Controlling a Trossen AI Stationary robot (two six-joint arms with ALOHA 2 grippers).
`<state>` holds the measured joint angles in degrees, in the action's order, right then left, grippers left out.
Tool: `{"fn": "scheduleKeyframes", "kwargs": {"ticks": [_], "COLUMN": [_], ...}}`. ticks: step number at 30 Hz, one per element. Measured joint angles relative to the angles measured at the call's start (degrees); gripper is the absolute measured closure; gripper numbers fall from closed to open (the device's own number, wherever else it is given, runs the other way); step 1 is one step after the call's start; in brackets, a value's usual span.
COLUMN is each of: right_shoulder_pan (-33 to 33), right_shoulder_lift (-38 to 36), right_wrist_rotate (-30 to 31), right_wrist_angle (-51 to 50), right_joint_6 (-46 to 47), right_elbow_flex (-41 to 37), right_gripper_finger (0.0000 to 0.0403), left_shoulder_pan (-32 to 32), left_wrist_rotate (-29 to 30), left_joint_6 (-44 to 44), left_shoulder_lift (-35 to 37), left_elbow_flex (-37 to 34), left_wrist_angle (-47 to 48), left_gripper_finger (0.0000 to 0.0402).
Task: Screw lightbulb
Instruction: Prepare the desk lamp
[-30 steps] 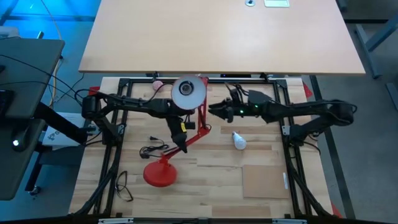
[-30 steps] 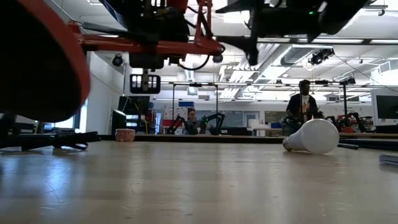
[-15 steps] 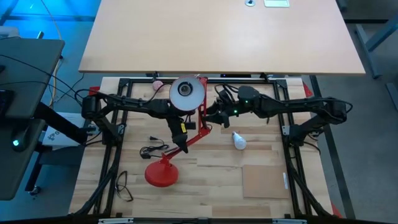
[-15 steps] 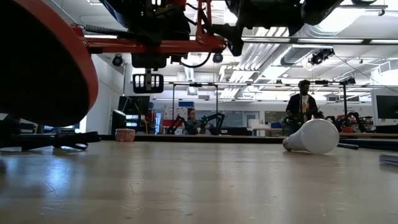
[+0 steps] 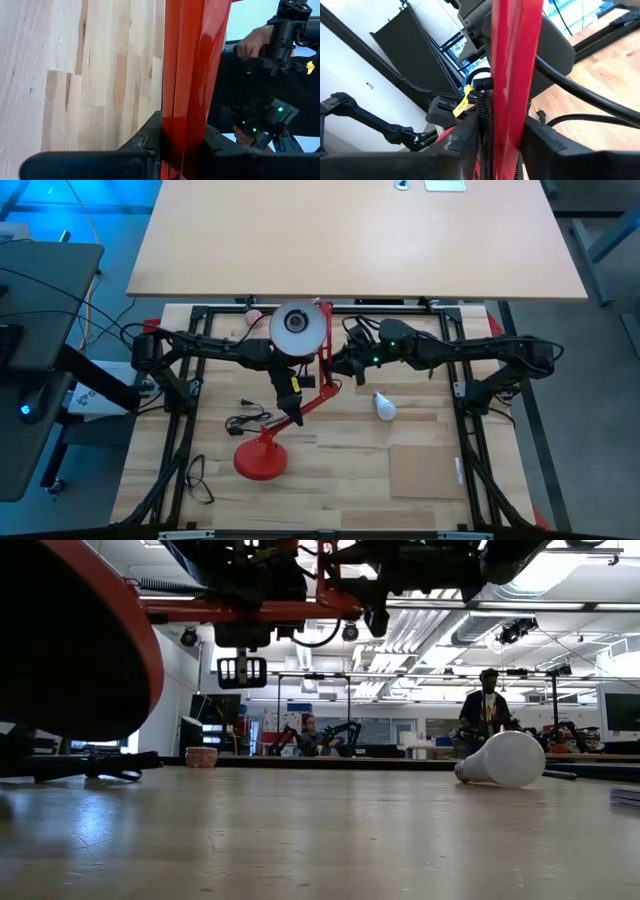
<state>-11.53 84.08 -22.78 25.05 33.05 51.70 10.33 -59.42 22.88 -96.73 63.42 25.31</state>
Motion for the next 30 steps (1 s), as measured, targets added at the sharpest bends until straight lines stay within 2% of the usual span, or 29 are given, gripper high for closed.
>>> {"fn": "scheduleKeyframes", "kwargs": {"ticks": [6, 10, 13, 21, 30], "right_shoulder_pan": [-0.41, -0.81, -0.83, -0.82, -0.84], "right_shoulder_lift": [-0.13, -0.16, -0.78, -2.44, -3.62], "right_wrist_rotate": [-2.41, -4.30, -4.17, -4.16, -4.27], "right_wrist_angle": [0.21, 0.33, 0.02, -1.60, -8.22], "right_joint_6": [-0.10, 0.10, -0.10, -0.15, -1.03], "right_elbow_flex": [0.00, 0.07, 0.07, 0.02, -0.10], "right_gripper_finger": [0.0373, 0.0374, 0.0373, 0.0374, 0.0374], "left_shoulder_pan": [-0.04, 0.13, 0.34, 2.81, 7.77], "left_wrist_rotate": [-0.72, -0.25, 0.00, -3.09, -2.07], "left_joint_6": [-0.86, 1.72, 1.63, -2.25, -9.38], "left_shoulder_lift": [0.00, 0.00, 0.00, 0.82, 6.78], "left_elbow_flex": [0.00, 0.00, 0.01, 0.17, 0.16], "left_wrist_angle": [0.03, 0.49, 0.36, 4.49, 13.54], "left_gripper_finger": [0.0347, 0.0304, 0.0288, 0.0282, 0.0281]}}
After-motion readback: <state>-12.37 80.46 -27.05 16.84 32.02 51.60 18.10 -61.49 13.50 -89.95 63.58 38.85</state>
